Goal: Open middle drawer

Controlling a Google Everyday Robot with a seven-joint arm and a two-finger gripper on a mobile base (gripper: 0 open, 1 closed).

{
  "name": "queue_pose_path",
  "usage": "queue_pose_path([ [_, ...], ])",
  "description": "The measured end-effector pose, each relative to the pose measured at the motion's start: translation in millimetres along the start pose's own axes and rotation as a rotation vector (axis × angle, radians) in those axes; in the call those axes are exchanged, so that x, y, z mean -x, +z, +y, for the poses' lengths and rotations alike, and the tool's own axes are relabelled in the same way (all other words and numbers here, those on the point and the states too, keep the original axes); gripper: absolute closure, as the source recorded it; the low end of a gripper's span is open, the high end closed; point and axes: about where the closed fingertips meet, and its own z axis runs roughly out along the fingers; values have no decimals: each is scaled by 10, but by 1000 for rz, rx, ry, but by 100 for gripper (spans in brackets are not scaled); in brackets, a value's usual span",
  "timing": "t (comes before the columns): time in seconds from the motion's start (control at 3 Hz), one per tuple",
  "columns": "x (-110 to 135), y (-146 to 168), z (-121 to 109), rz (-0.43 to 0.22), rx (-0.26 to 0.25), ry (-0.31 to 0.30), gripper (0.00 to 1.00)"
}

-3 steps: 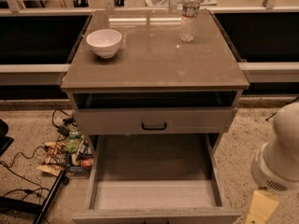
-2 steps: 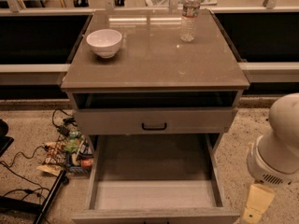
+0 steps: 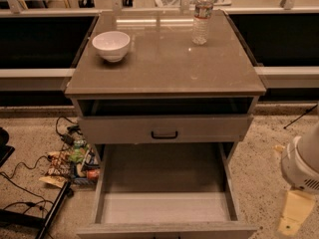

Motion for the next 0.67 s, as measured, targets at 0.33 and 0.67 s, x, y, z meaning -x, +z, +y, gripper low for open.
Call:
queue_pose_path([
  [0.33, -159, -387, -101, -12, 0, -100, 0],
  [0.67, -237, -587, -205, 1, 2, -164, 0],
])
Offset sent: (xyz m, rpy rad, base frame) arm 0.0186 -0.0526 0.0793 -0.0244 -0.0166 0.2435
